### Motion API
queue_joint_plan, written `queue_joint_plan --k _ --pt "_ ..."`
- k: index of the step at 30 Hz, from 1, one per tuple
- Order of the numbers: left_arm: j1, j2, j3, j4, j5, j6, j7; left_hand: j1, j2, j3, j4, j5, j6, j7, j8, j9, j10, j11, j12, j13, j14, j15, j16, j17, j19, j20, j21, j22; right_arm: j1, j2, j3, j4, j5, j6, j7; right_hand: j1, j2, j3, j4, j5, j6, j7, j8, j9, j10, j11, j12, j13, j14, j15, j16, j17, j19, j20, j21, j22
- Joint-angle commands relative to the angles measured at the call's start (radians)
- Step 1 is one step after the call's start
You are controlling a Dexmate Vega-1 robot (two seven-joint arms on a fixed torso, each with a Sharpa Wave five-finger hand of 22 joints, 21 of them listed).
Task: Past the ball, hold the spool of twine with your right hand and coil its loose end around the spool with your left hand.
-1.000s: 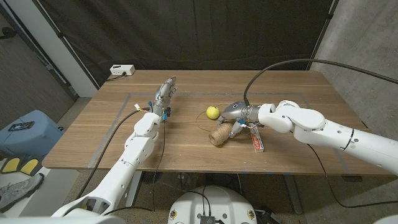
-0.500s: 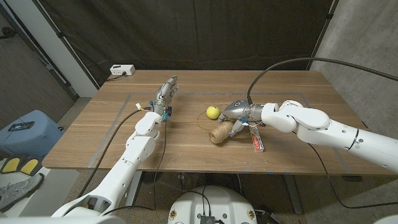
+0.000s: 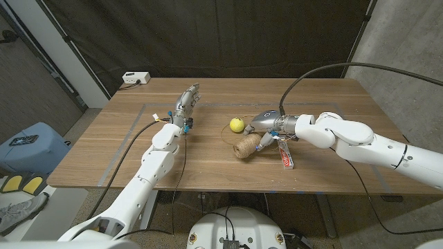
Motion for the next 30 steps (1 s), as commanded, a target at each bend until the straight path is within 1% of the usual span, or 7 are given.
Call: queue_joint_plan --k 1,10,16,21,22,25,30 --pt "0.003 -0.009 0.017 -0.007 0.007 -0.004 0.009 -0.003 -0.003 0.003 -0.001 0.004 0.005 0.001 0.003 0.003 0.012 -0.003 0.003 0.002 0.004 0.007 0.006 0.004 0.008 -0.003 -0.002 0.005 -0.032 -0.044 0.038 -0.035 0.035 -0.017 -0.029 0.018 0.028 -0.003 0.005 -0.005 0.123 -0.057 0.007 0.005 0.059 -0.048 0.008 0.007 0.011 -0.163 0.007 0.007 0.009 0.001 0.005 0.002" --pt "0.003 -0.010 0.031 -0.009 0.012 -0.019 0.005 -0.003 -0.009 0.002 -0.005 0.004 0.009 -0.005 0.004 0.003 0.016 -0.008 0.004 0.002 0.005 0.002 0.005 0.002 0.010 -0.009 -0.003 0.005 -0.040 -0.058 0.061 -0.053 0.051 -0.023 -0.040 0.018 0.027 -0.004 0.005 -0.006 0.124 -0.058 0.006 0.005 0.061 -0.048 0.008 0.008 0.014 -0.162 0.005 0.008 0.012 0.001 0.005 0.002" --pt "-0.012 -0.003 0.048 -0.007 0.028 -0.023 0.001 -0.002 -0.027 -0.003 -0.018 0.005 0.017 -0.017 0.005 0.002 0.018 -0.020 0.004 0.002 0.006 -0.011 0.003 0.000 0.013 -0.019 -0.004 0.004 -0.040 -0.058 0.071 -0.052 0.050 -0.022 -0.054 0.017 0.027 -0.004 0.006 -0.006 0.123 -0.058 0.005 0.004 0.061 -0.048 0.008 0.009 0.013 -0.162 0.003 0.008 0.014 0.001 0.005 0.002" --pt "-0.028 0.007 0.060 -0.001 0.034 -0.025 -0.009 0.018 -0.031 0.007 -0.047 0.018 0.022 -0.024 0.006 0.001 0.019 -0.028 0.003 0.000 0.005 -0.018 0.002 0.000 0.016 -0.028 -0.006 0.002 -0.042 -0.057 0.079 -0.048 0.062 -0.025 -0.064 0.016 0.028 -0.005 0.007 -0.007 0.126 -0.057 0.006 0.004 0.066 -0.048 0.009 0.009 0.015 -0.162 0.003 0.010 0.015 0.002 0.005 0.002" --pt "-0.030 0.008 0.062 0.000 0.033 -0.025 -0.011 0.037 -0.031 0.017 -0.068 0.030 0.023 -0.026 0.006 0.001 0.016 -0.026 0.001 -0.001 0.006 -0.019 0.001 0.000 0.017 -0.029 -0.008 0.001 -0.041 -0.057 0.081 -0.047 0.068 -0.023 -0.065 0.017 0.028 -0.005 0.006 -0.007 0.129 -0.056 0.006 0.004 0.067 -0.048 0.009 0.009 0.017 -0.163 0.004 0.010 0.016 0.002 0.005 0.002" --pt "-0.038 0.013 0.069 0.003 0.035 -0.023 -0.015 0.066 -0.030 0.033 -0.099 0.049 0.025 -0.028 0.007 0.000 0.017 -0.029 0.000 -0.002 0.006 -0.019 0.001 0.000 0.019 -0.030 -0.010 0.000 -0.040 -0.057 0.084 -0.045 0.071 -0.021 -0.068 0.017 0.028 -0.006 0.006 -0.007 0.132 -0.056 0.007 0.004 0.067 -0.048 0.009 0.009 0.018 -0.162 0.005 0.011 0.017 0.001 0.005 0.002" --pt "-0.051 0.019 0.078 0.007 0.035 -0.017 -0.021 0.080 -0.031 0.040 -0.113 0.058 0.028 -0.028 0.007 0.000 0.016 -0.030 -0.001 -0.002 0.005 -0.017 0.001 -0.001 0.019 -0.027 -0.011 0.000 -0.036 -0.052 0.089 -0.037 0.082 -0.014 -0.078 0.019 0.030 -0.008 0.006 -0.009 0.135 -0.057 0.008 0.004 0.074 -0.048 0.012 0.010 0.021 -0.164 0.007 0.014 0.019 0.001 0.005 0.002"
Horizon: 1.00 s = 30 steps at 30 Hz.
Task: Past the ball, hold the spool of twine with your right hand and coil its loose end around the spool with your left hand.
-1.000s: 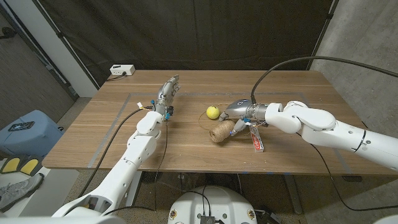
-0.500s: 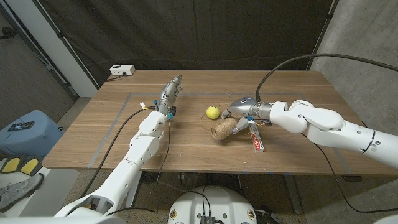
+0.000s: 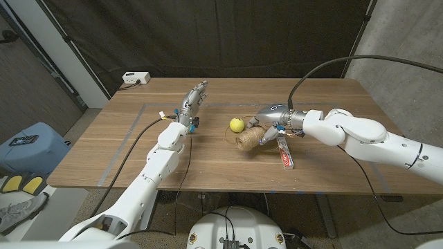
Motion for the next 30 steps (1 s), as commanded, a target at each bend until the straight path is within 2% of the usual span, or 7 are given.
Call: queue_joint_plan --k 1,22,30 --pt "-0.030 0.016 0.025 0.012 0.007 0.006 -0.015 0.019 -0.001 0.006 -0.013 0.012 0.005 -0.005 0.007 0.003 -0.002 -0.005 -0.001 0.000 0.002 -0.004 0.001 0.002 -0.001 -0.003 -0.001 0.002 0.003 0.004 0.017 0.010 0.025 0.010 -0.022 0.019 0.030 -0.005 0.003 -0.001 0.123 -0.071 0.008 0.004 0.067 -0.055 0.007 0.003 0.013 -0.165 0.008 0.007 0.011 0.003 0.006 0.002" --pt "-0.080 0.043 0.068 0.023 0.034 0.039 -0.020 0.062 -0.011 0.017 -0.041 0.034 0.014 -0.007 0.008 0.003 -0.006 -0.003 -0.004 -0.001 -0.001 0.004 0.000 0.002 -0.002 0.003 -0.005 0.002 -0.013 -0.019 0.067 -0.012 0.097 0.016 -0.076 0.022 0.033 -0.012 0.003 -0.006 0.139 -0.071 0.010 0.004 0.077 -0.055 0.008 0.005 0.025 -0.166 0.012 0.015 0.016 0.003 0.005 0.003" --pt "-0.099 0.058 0.089 0.042 0.032 0.025 -0.060 0.078 -0.022 0.018 -0.048 0.036 0.018 -0.016 0.010 0.003 -0.007 -0.003 -0.004 -0.001 -0.002 0.000 -0.001 0.002 -0.001 0.002 -0.006 0.001 -0.013 -0.021 0.085 -0.015 0.131 0.019 -0.082 0.023 0.035 -0.014 0.004 -0.007 0.144 -0.071 0.011 0.004 0.083 -0.055 0.009 0.005 0.028 -0.166 0.013 0.018 0.016 0.003 0.004 0.003"
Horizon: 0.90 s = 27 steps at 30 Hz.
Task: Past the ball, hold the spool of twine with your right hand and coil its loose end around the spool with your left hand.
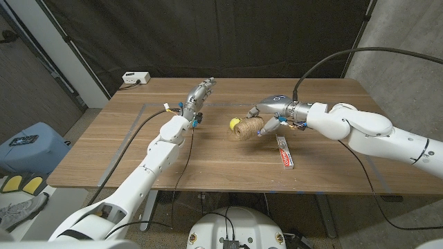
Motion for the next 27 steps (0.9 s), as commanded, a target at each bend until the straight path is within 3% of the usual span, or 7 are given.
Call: queue_joint_plan --k 1,7,13,19,27 --pt "-0.031 0.023 0.032 0.021 0.004 -0.007 -0.040 0.029 -0.017 0.001 -0.010 0.008 0.006 -0.004 0.005 0.003 0.010 -0.002 0.005 -0.001 0.011 -0.005 0.004 0.002 0.006 0.000 0.002 0.001 -0.004 -0.008 0.028 -0.010 0.042 0.001 -0.017 0.025 0.033 -0.002 0.000 0.000 0.143 -0.071 0.007 0.004 0.073 -0.065 0.006 0.005 0.011 -0.163 0.006 0.005 0.004 0.002 0.004 0.003" --pt "-0.030 0.047 0.039 -0.008 0.005 0.009 -0.052 0.064 -0.038 -0.004 -0.008 0.002 0.007 -0.005 0.004 0.003 0.048 -0.013 0.018 0.002 0.055 -0.018 0.015 0.004 0.036 -0.007 0.010 0.003 0.003 0.000 0.034 -0.001 0.054 0.008 -0.019 0.024 0.033 -0.004 0.001 -0.002 0.144 -0.068 0.007 0.004 0.076 -0.065 0.007 0.006 0.011 -0.163 0.006 0.007 0.005 0.002 0.004 0.003" --pt "-0.019 0.066 0.041 -0.044 0.004 0.020 -0.053 0.081 -0.049 -0.010 -0.006 -0.002 0.006 -0.005 0.003 0.004 0.067 -0.025 0.026 0.006 0.076 -0.030 0.019 0.005 0.050 0.005 0.014 0.006 0.019 0.018 0.030 0.019 0.046 0.007 -0.016 0.023 0.034 -0.006 0.002 -0.003 0.143 -0.068 0.005 0.004 0.076 -0.064 0.006 0.006 0.013 -0.163 0.006 0.008 0.005 0.003 0.004 0.003" --pt "-0.012 0.084 0.042 -0.069 0.002 0.035 -0.060 0.092 -0.057 -0.017 -0.003 -0.005 -0.001 0.001 0.000 0.004 0.068 -0.019 0.027 0.010 0.086 -0.030 0.019 0.007 0.069 -0.012 0.022 0.010 0.036 0.035 0.028 0.035 0.039 0.002 -0.014 0.024 0.036 -0.006 0.002 -0.004 0.144 -0.067 0.004 0.004 0.076 -0.064 0.005 0.006 0.016 -0.163 0.006 0.010 0.006 0.003 0.004 0.003" --pt "-0.010 0.096 0.045 -0.079 -0.007 0.031 -0.082 0.097 -0.065 -0.028 0.002 -0.009 -0.016 0.008 -0.005 0.004 0.066 -0.006 0.028 0.017 0.083 -0.014 0.015 0.009 0.055 0.002 0.018 0.015 0.052 0.051 0.020 0.049 0.023 -0.020 -0.008 0.022 0.036 -0.009 0.003 -0.005 0.143 -0.065 0.003 0.004 0.073 -0.063 0.002 0.006 0.019 -0.163 0.006 0.011 0.006 0.003 0.003 0.003"
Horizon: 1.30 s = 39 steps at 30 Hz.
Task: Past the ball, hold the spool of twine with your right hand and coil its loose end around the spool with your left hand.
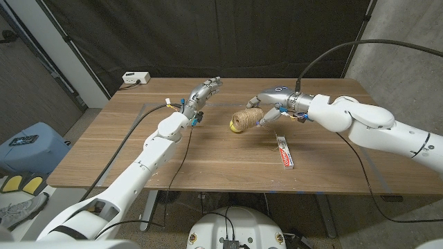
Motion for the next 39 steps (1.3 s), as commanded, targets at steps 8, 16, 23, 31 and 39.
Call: queue_joint_plan --k 8,16,23,31,39 --pt "-0.001 0.032 0.003 -0.016 -0.024 0.005 -0.051 0.016 -0.006 -0.012 0.003 -0.005 -0.018 0.009 -0.006 0.001 -0.007 0.006 0.004 0.009 -0.007 0.010 -0.004 0.003 -0.013 0.008 0.001 0.005 0.047 0.037 -0.011 0.045 -0.017 -0.029 0.017 0.022 0.037 -0.001 0.002 -0.001 0.143 -0.063 0.001 0.004 0.074 -0.064 0.001 0.000 0.012 -0.164 0.000 0.001 0.007 0.002 0.003 0.003" --pt "-0.017 0.050 0.008 -0.007 -0.032 0.015 -0.093 0.027 -0.011 -0.013 -0.001 -0.006 -0.020 0.011 -0.004 0.001 -0.011 0.003 0.003 0.013 -0.010 0.011 -0.005 0.004 -0.016 0.007 0.000 0.006 0.065 0.040 -0.010 0.063 -0.009 -0.032 0.026 0.023 0.039 -0.003 0.001 -0.002 0.145 -0.063 0.001 0.004 0.077 -0.063 0.001 0.000 0.014 -0.166 0.001 0.004 0.009 0.001 0.003 0.003" --pt "-0.035 0.063 0.019 0.008 -0.030 0.025 -0.122 0.043 -0.012 -0.011 -0.005 -0.006 -0.021 0.013 -0.002 0.002 -0.018 -0.001 0.001 0.015 -0.016 0.011 -0.007 0.005 -0.021 0.005 0.000 0.007 0.076 0.041 -0.005 0.080 0.020 -0.018 0.033 0.025 0.042 -0.006 0.002 -0.004 0.147 -0.064 0.000 0.004 0.080 -0.063 0.001 -0.001 0.015 -0.166 0.003 0.008 0.010 0.000 0.003 0.003" --pt "-0.066 0.070 0.039 0.035 -0.031 0.028 -0.168 0.058 -0.016 -0.011 -0.007 -0.007 -0.014 0.013 0.002 0.002 -0.017 -0.005 0.003 0.018 -0.017 0.010 -0.006 0.005 -0.021 0.006 0.001 0.007 0.098 0.055 -0.001 0.117 0.053 -0.001 0.043 0.027 0.045 -0.010 0.001 -0.006 0.152 -0.063 0.001 0.004 0.083 -0.063 0.001 -0.001 0.016 -0.166 0.006 0.012 0.013 -0.001 0.004 0.003" --pt "-0.104 0.085 0.062 0.064 -0.042 0.035 -0.246 0.102 -0.034 -0.013 -0.007 -0.013 -0.060 0.011 -0.007 0.002 -0.049 0.008 -0.004 0.029 -0.047 0.023 -0.014 0.007 -0.048 0.013 -0.007 0.007 0.119 0.068 0.001 0.146 0.066 0.003 0.049 0.027 0.047 -0.011 0.002 -0.007 0.151 -0.060 -0.001 0.005 0.083 -0.061 0.000 -0.001 0.022 -0.166 0.007 0.014 0.016 -0.001 0.004 0.003"
